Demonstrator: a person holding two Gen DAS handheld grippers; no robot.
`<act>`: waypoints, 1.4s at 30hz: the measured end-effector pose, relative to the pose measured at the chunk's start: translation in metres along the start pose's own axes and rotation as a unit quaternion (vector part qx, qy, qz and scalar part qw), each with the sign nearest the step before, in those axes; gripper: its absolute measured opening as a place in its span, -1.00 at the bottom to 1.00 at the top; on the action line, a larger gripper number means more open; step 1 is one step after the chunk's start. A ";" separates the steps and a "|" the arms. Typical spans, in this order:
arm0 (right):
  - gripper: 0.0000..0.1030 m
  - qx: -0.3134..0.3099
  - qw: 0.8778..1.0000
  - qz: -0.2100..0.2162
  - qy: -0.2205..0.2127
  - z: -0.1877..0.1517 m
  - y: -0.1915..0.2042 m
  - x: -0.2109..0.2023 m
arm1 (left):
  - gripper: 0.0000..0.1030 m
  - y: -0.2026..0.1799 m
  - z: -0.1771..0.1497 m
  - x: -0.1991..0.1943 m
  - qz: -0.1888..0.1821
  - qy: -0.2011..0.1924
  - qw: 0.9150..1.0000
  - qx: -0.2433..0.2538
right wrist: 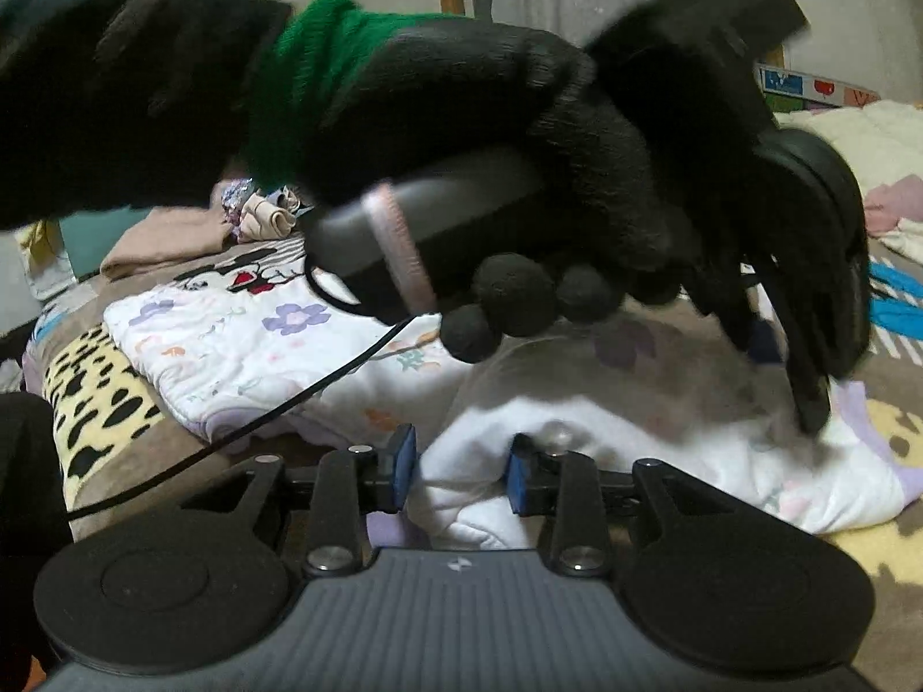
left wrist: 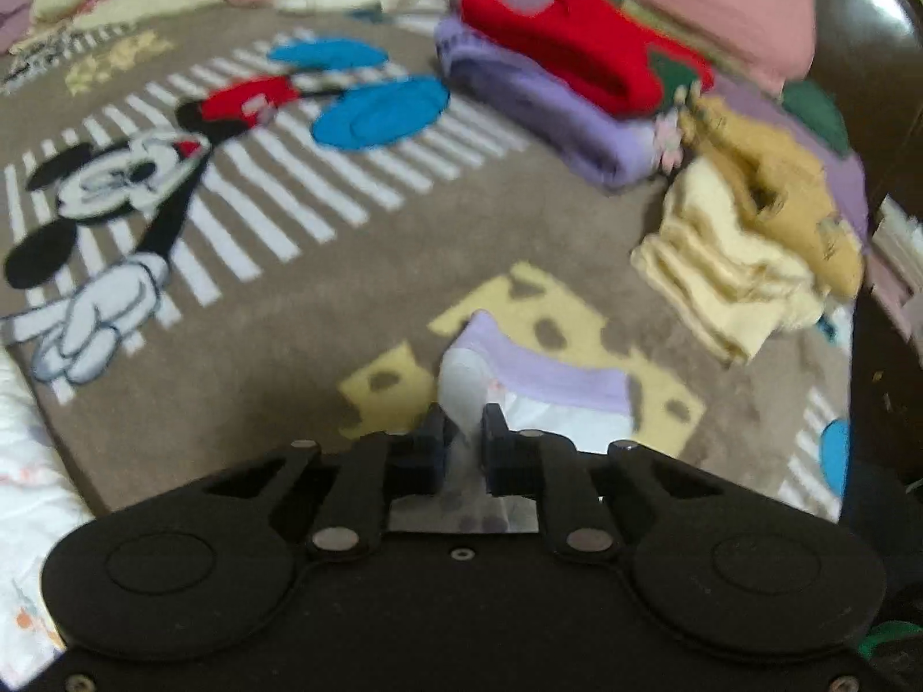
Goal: Fold clothes
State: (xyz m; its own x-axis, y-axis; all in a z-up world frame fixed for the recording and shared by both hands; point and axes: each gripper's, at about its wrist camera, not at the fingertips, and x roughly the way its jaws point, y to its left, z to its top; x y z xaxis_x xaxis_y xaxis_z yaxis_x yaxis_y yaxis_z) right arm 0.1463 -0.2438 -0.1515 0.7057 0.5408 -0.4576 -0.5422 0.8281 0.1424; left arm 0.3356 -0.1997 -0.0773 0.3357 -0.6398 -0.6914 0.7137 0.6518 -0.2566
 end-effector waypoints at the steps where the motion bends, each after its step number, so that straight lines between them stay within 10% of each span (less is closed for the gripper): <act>1: -0.35 0.005 1.000 0.003 0.000 0.000 -0.002 0.000 | -0.82 0.001 -0.001 -0.005 -0.005 -0.011 1.000 -0.003; 8: -0.35 0.030 0.999 0.008 -0.008 0.002 -0.009 -0.003 | -0.82 0.036 -0.025 -0.059 -0.009 -0.123 0.989 -0.087; 14: -0.30 0.045 0.999 0.005 -0.021 0.003 -0.012 -0.007 | -0.82 0.087 -0.059 -0.121 0.013 -0.243 0.948 -0.203; 23: -0.27 0.057 0.996 0.009 -0.067 0.007 -0.018 -0.023 | -0.82 0.122 -0.105 -0.131 0.047 -0.290 0.907 -0.302; 38: -0.54 0.113 0.991 0.072 0.022 0.006 -0.041 -0.007 | -0.82 0.136 -0.116 -0.112 0.097 -0.259 0.908 -0.315; 42: -0.54 0.114 0.991 0.071 0.029 0.005 -0.041 -0.005 | -0.82 0.138 -0.108 -0.092 0.130 -0.201 0.925 -0.296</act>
State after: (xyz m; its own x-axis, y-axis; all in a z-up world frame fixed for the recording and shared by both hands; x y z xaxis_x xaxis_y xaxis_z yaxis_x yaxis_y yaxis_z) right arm 0.1669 -0.2796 -0.1505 0.5990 0.6499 -0.4678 -0.5120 0.7600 0.4003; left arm 0.3373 -0.0069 -0.1219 0.7353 -0.4522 -0.5047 0.1558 0.8376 -0.5236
